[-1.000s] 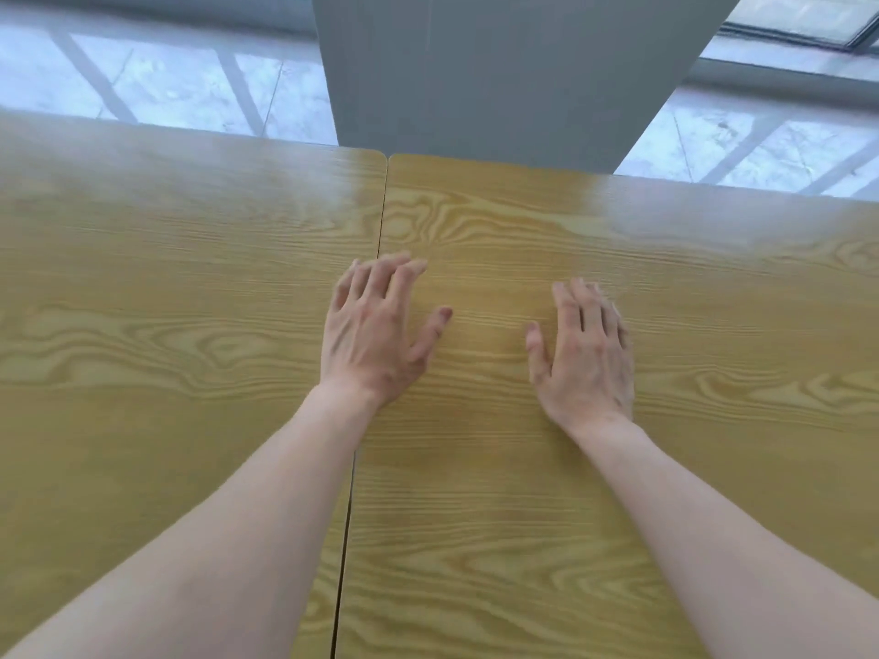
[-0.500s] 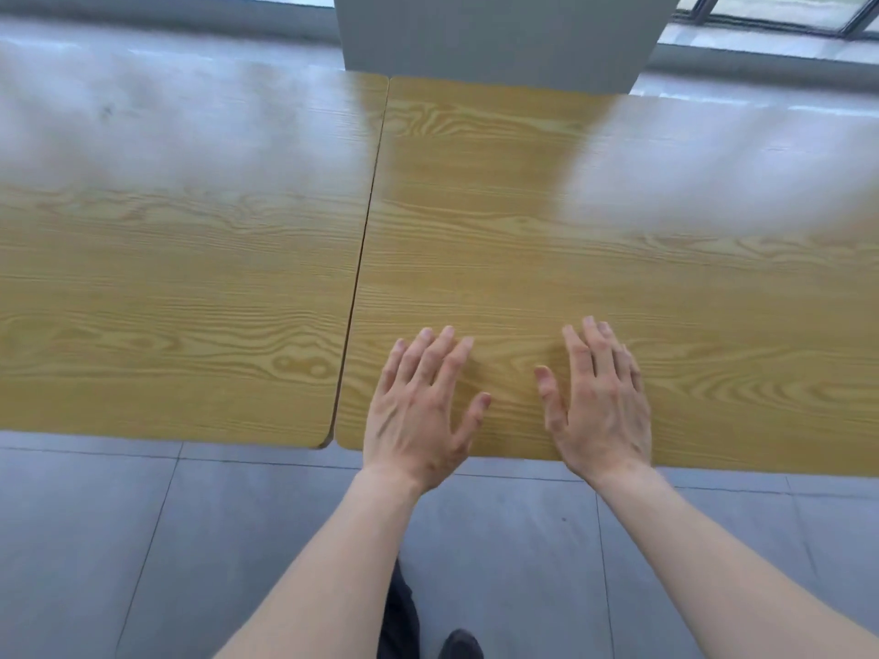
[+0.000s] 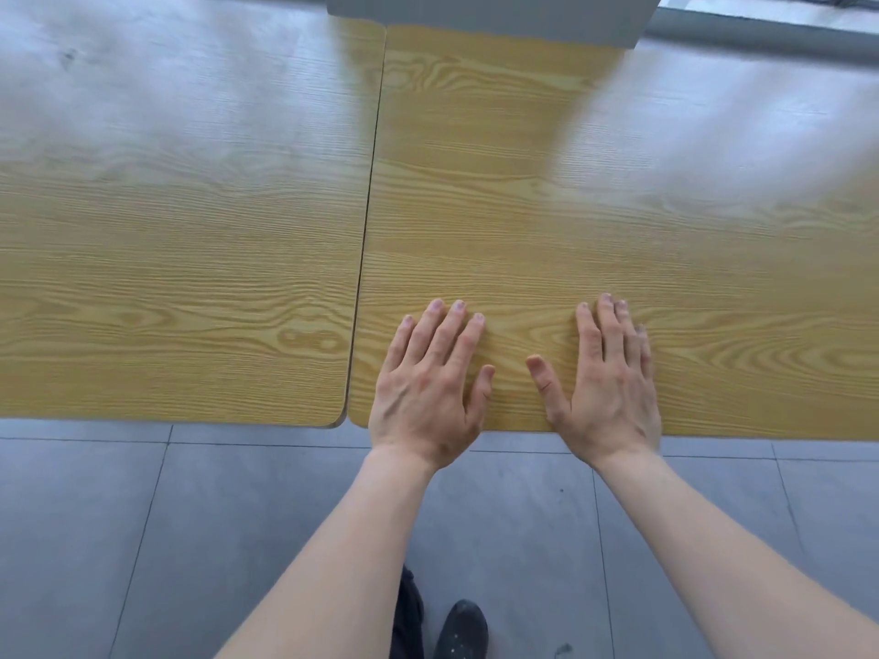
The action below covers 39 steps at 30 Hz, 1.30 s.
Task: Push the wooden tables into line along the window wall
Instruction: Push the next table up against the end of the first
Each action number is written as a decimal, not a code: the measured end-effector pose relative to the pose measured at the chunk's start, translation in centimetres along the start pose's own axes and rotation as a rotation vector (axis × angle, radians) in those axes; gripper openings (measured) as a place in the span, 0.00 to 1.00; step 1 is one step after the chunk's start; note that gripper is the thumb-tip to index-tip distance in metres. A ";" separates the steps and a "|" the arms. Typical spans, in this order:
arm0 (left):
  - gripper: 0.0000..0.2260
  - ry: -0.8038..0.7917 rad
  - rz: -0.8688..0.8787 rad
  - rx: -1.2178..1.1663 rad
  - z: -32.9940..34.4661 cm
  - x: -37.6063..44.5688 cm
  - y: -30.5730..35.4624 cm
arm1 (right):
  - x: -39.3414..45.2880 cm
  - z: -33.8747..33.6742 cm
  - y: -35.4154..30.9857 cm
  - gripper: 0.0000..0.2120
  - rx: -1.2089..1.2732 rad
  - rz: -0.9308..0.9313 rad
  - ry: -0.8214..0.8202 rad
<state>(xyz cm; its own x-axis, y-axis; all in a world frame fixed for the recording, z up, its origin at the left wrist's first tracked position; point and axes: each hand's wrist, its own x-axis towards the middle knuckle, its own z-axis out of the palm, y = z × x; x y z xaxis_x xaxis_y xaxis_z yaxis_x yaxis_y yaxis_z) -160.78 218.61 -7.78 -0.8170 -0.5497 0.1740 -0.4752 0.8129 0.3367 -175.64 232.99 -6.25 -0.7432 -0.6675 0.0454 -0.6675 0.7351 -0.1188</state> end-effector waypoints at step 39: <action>0.31 -0.398 -0.211 0.156 -23.7 -2.2 7.0 | -5.1 -22.7 -1.6 0.32 0.106 -0.077 -0.466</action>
<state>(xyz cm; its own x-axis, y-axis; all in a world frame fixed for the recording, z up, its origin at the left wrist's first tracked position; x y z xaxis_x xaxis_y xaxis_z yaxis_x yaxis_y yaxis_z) -154.57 220.92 16.08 -0.7445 -0.6141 -0.2619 -0.6627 0.7274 0.1781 -171.81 237.89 16.21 -0.5759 -0.7194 -0.3884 -0.6935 0.6814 -0.2338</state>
